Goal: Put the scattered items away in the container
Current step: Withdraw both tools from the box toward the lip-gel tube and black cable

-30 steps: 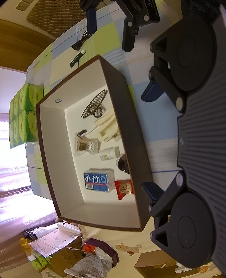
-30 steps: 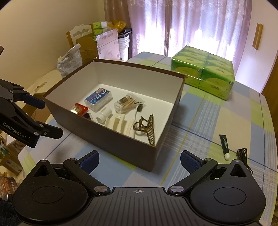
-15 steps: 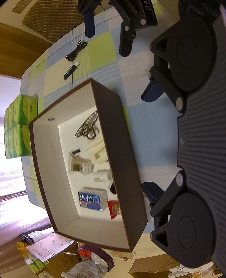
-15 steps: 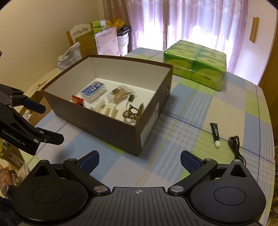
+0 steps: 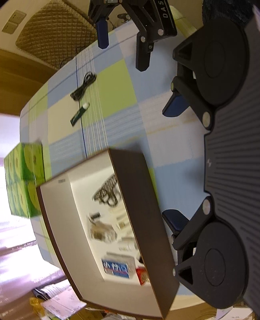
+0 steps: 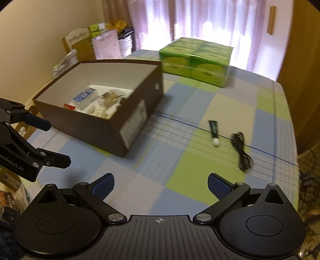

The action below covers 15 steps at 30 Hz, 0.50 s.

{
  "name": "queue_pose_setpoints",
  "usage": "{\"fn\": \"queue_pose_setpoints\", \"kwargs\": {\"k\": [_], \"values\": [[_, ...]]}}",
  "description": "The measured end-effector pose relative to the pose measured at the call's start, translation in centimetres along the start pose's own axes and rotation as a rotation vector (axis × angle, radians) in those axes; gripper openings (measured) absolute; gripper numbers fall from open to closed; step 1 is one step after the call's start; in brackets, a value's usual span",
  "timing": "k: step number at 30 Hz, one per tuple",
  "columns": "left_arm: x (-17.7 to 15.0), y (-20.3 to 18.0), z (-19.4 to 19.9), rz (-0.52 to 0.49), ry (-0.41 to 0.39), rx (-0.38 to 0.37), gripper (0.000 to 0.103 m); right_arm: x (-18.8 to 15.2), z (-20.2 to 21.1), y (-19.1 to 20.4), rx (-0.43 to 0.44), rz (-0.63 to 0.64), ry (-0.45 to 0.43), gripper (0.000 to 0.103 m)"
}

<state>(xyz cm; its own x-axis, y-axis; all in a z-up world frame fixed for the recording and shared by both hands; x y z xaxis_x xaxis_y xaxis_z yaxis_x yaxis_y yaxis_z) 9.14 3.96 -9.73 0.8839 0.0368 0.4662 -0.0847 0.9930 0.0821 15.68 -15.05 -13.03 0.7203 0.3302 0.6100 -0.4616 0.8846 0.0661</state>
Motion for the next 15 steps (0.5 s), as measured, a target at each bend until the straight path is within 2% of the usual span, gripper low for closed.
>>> {"fn": "queue_pose_setpoints", "kwargs": {"k": [7, 15], "values": [[1.9, -4.6, -1.5, -0.045, -0.010, -0.068, 0.097, -1.5, 0.9, -4.9, -0.054, -0.096, 0.010, 0.103], [5.5, -9.7, -3.5, -0.107, -0.038, -0.131, 0.097, -2.9, 1.6, -11.6, -0.140, -0.230, 0.000, 0.103]]}}
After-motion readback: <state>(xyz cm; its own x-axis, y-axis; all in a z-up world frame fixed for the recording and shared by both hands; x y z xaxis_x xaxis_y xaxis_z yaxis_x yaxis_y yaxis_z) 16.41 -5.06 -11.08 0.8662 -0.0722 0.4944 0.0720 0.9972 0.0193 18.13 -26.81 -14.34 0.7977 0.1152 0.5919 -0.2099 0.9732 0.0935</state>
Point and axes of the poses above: each gripper's, at about its wrist camera, not at the fingertips, and z roughly against the way its jaws point, y to its left, x to its top, the point moved 9 cm from there along -z, roughly the way its jaws point, and after that the axes turned 1 degree about -x, right-handed, at the moved point
